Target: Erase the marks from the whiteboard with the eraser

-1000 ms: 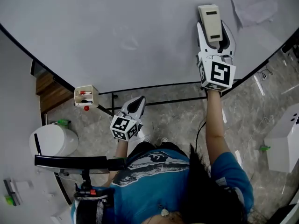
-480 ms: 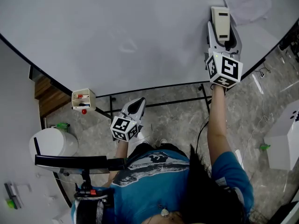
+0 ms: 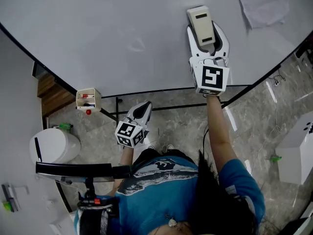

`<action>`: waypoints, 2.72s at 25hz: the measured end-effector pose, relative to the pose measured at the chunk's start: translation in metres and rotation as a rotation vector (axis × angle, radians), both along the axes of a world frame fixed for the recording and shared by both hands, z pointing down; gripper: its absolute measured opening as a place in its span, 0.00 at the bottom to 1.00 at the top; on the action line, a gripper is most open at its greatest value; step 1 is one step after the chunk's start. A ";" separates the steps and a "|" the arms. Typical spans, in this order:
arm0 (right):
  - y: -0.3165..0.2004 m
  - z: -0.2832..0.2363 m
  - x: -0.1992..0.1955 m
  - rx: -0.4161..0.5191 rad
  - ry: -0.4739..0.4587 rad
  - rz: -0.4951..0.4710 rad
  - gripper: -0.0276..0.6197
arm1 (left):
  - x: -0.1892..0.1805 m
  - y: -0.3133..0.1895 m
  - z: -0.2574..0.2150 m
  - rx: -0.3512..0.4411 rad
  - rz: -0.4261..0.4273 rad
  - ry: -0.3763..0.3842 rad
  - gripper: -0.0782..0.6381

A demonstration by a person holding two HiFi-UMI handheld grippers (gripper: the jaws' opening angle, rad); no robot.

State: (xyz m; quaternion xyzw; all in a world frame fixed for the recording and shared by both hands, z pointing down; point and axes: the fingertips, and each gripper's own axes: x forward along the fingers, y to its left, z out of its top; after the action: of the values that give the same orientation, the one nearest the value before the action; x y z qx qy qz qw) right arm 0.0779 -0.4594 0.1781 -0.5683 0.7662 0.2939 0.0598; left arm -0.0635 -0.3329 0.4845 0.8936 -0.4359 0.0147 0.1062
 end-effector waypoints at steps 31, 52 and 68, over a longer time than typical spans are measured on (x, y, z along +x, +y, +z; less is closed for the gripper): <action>0.006 -0.032 0.036 -0.027 -0.133 -0.043 0.45 | -0.003 0.002 0.005 -0.024 -0.010 0.008 0.11; -0.008 -0.019 0.052 -0.053 -0.147 0.081 0.45 | 0.001 0.000 0.007 -0.024 0.003 0.008 0.11; 0.011 0.093 -0.166 -0.085 0.326 -0.064 0.45 | -0.015 0.004 0.010 -0.031 -0.043 0.011 0.11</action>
State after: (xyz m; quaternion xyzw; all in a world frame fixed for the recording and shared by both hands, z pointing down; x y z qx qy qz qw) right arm -0.0884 -0.4487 0.2707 -0.4904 0.7952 0.3474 -0.0801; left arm -0.0785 -0.3291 0.4943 0.8824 -0.4540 0.0141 0.1226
